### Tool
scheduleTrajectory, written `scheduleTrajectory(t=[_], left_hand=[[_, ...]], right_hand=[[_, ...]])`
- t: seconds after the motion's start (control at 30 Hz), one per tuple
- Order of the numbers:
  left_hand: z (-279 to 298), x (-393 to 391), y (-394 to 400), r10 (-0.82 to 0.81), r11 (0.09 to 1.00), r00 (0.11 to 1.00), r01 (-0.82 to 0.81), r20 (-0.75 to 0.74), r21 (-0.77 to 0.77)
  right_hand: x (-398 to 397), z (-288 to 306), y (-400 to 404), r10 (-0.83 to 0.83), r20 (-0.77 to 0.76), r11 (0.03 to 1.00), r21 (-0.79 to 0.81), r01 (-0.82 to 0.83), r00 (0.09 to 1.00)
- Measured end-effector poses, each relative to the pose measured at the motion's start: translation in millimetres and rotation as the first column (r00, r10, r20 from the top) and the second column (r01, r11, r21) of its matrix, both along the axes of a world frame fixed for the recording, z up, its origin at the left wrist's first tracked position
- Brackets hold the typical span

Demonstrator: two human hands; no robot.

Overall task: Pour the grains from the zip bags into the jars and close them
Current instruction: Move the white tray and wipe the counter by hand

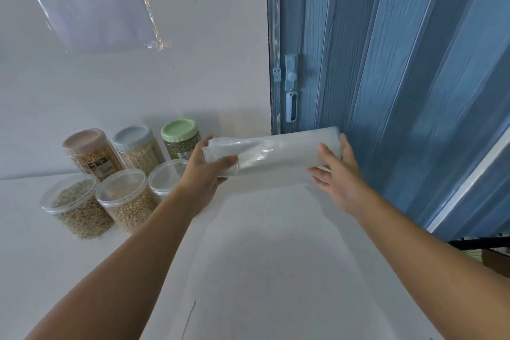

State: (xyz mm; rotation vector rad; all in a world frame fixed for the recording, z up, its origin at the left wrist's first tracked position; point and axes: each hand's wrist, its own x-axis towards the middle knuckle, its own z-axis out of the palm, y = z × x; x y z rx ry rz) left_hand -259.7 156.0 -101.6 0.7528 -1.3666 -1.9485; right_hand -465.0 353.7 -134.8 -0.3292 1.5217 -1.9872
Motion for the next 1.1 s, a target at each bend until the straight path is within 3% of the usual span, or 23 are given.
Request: scheduleTrajectory(t=[0.1,0.2,0.33,0.43,0.83,1.1], left_hand=[[0.0,-10.1,-12.0,0.025,0.999,0.999,-0.024,0.028,-0.027],[0.1,-20.1,-20.9,0.154,0.984,0.981,-0.142,0.116,-0.107],[0.0,-34.1,-34.9,0.267,0.916,0.945,-0.189,0.187,-0.354],[2.2,-45.6,-43.6,0.285,0.902,0.925,-0.171,0.250,-0.396],[-18.5,-94.1,-62.3,0.352,0.875,0.762,-0.062,0.543,-0.480],[-36.6,-89.9,-59.1,0.330,0.881,0.669,0.035,0.666,-0.472]], right_hand=[[-3.6,11.2,-15.8,-0.130,-0.075,0.991,-0.005,0.130,0.989],[-3.4,14.1,-30.9,-0.235,-0.168,0.970,0.019,0.241,0.957],[-7.7,14.4,-51.4,-0.257,-0.245,0.957,0.073,0.282,0.935],[-18.4,14.3,-58.5,-0.254,-0.275,0.944,0.136,0.299,0.927],[-85.9,-5.0,-89.6,0.022,-0.348,0.908,0.400,0.127,0.937],[-96.5,-16.9,-84.3,0.241,-0.444,0.795,0.600,0.086,0.863]])
